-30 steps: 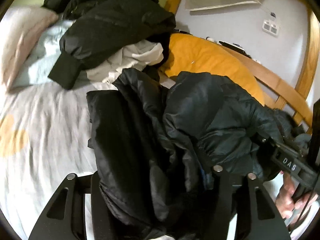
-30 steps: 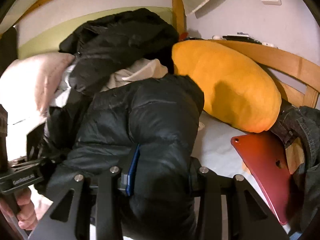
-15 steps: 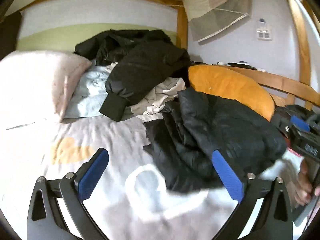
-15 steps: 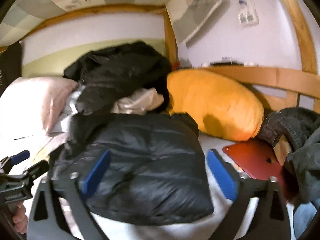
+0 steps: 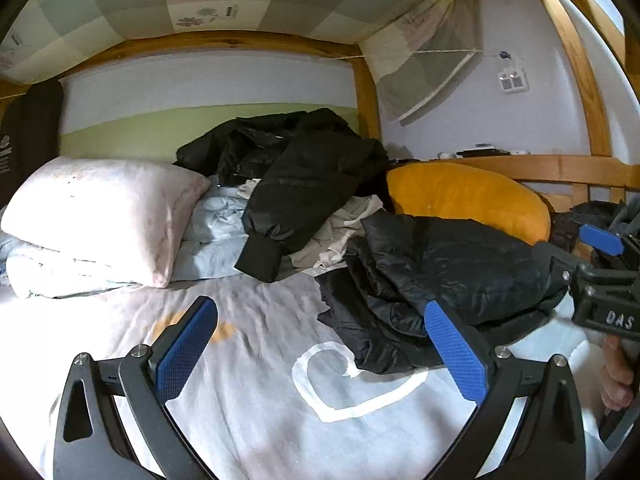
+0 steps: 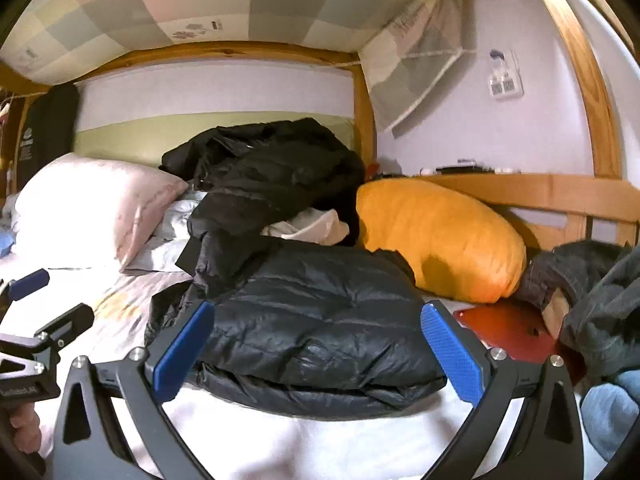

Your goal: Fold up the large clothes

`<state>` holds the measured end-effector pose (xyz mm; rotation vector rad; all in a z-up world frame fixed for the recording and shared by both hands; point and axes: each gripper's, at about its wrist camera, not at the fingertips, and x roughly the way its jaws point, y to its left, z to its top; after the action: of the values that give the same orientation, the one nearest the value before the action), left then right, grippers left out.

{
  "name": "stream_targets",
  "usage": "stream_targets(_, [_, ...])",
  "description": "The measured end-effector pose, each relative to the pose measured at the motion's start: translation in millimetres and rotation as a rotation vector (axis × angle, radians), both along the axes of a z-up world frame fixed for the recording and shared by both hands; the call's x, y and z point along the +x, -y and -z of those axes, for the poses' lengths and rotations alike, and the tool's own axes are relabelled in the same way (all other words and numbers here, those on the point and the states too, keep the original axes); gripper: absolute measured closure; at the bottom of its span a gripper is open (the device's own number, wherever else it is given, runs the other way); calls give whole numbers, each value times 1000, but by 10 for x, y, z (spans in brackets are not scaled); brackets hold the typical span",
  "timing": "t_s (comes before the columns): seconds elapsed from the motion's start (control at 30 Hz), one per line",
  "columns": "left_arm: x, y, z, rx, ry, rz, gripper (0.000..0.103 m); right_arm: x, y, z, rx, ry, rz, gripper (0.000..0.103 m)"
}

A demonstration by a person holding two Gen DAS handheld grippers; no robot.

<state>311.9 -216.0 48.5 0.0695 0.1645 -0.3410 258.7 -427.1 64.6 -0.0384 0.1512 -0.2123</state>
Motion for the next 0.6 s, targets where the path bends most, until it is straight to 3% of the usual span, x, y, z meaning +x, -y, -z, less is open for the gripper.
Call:
stream_targets(0.3, [104,-88,17,-51,-51,-24,0,17,-40,8,-14,-8,-3,0])
stream_targets(0.6, [91,-63,28,-34,-34,-25,0,23,-50,14,-17,-17,-1,0])
